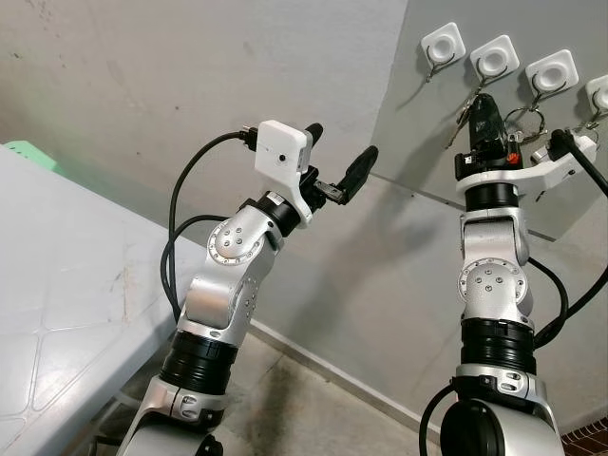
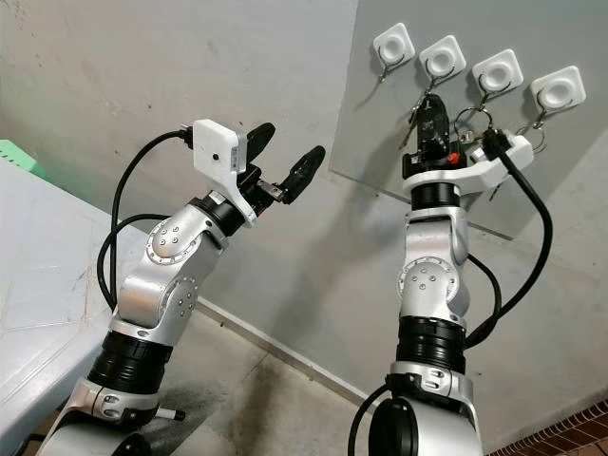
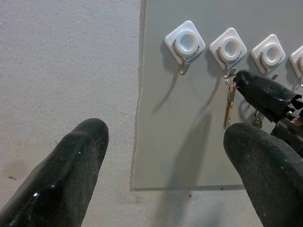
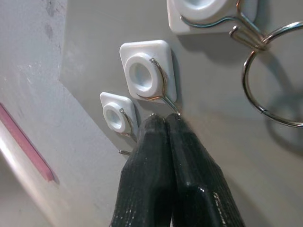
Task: Hang keys on a hook
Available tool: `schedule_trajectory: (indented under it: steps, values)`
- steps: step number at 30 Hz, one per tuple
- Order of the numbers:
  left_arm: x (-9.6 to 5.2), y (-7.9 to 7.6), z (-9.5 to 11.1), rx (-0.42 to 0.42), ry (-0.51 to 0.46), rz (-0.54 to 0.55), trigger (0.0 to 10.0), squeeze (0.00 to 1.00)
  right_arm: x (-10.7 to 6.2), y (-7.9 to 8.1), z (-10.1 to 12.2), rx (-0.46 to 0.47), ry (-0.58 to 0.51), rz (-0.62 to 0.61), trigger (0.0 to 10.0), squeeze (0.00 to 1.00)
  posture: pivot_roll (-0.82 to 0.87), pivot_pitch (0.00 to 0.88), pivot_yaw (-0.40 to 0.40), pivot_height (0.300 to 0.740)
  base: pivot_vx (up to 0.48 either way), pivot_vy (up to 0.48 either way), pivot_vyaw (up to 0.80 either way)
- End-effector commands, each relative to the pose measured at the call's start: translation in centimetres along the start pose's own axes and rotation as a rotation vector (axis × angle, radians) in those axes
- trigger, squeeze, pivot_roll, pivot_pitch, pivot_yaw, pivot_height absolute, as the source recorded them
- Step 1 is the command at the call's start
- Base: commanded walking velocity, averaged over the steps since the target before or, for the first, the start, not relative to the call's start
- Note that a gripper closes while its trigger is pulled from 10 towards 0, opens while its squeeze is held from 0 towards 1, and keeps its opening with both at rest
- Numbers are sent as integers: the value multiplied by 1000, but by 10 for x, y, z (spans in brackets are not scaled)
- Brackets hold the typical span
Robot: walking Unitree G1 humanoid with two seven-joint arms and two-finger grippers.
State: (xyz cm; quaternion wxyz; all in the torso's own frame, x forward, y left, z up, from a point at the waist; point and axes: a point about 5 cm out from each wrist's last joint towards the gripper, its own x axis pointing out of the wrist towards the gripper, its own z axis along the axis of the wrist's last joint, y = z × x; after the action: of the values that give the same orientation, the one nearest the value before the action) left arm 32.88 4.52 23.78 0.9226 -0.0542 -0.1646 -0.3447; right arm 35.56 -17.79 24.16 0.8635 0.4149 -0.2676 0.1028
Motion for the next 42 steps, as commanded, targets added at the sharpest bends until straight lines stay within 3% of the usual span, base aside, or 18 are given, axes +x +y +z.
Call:
schedule_trajectory:
  steps: [1, 33, 42]
  values:
    - [3, -2, 7, 3, -20, -14, 10000, 0, 1, 6, 4, -7, -11, 36, 10000, 0, 143, 42, -49, 740, 0, 0, 0]
    - [5, -1, 8, 0, -26, -10, 10000, 0, 9, 19, 20, 52, -108, 107, 10000, 0, 140, 42, -48, 740, 0, 0, 0]
    - [5, -1, 8, 0, -27, -10, 10000, 0, 12, 16, 21, 85, -118, 72, 10000, 0, 138, 43, -48, 740, 0, 0, 0]
